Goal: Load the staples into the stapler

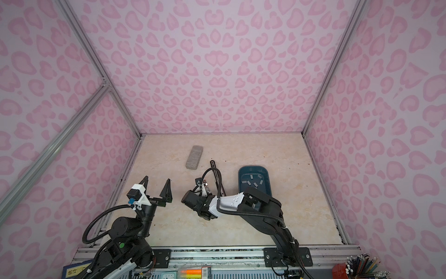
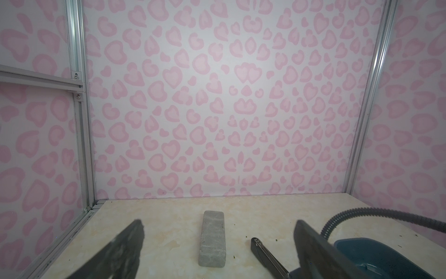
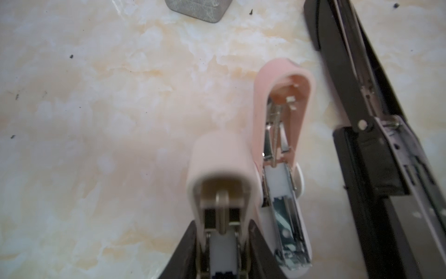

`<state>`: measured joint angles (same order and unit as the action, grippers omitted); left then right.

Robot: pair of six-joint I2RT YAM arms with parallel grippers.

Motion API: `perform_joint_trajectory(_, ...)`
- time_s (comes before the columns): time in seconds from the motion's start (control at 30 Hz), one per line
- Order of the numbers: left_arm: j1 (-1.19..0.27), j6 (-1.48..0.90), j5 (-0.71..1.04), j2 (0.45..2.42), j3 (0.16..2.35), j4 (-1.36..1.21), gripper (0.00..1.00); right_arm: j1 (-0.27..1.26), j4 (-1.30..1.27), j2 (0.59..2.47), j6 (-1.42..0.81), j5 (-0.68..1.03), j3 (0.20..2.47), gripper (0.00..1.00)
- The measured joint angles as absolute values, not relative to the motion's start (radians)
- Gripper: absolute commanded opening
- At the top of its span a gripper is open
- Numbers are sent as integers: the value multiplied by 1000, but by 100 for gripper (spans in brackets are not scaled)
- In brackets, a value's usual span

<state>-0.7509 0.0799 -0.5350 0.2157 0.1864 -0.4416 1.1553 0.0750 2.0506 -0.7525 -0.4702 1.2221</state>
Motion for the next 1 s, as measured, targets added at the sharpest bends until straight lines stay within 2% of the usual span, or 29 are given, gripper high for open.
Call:
perform_joint_trajectory(0.13, -751, 80, -504, 196, 186, -442, 98, 1154, 72, 2045, -756, -464, 1215, 50)
perform_joint_trajectory(0.27, -751, 81, -487, 194, 183, -442, 98, 1155, 54, 2025, -758, -463, 1192, 53)
perform_joint_trajectory(0.73, -751, 81, -472, 247, 194, -439, 97, 1195, -10, 1916, -770, -489, 1100, 51)
perform_joint_trajectory(1.0, -751, 38, -542, 243, 195, -433, 97, 1211, 20, 1694, -748, -575, 1008, 50)
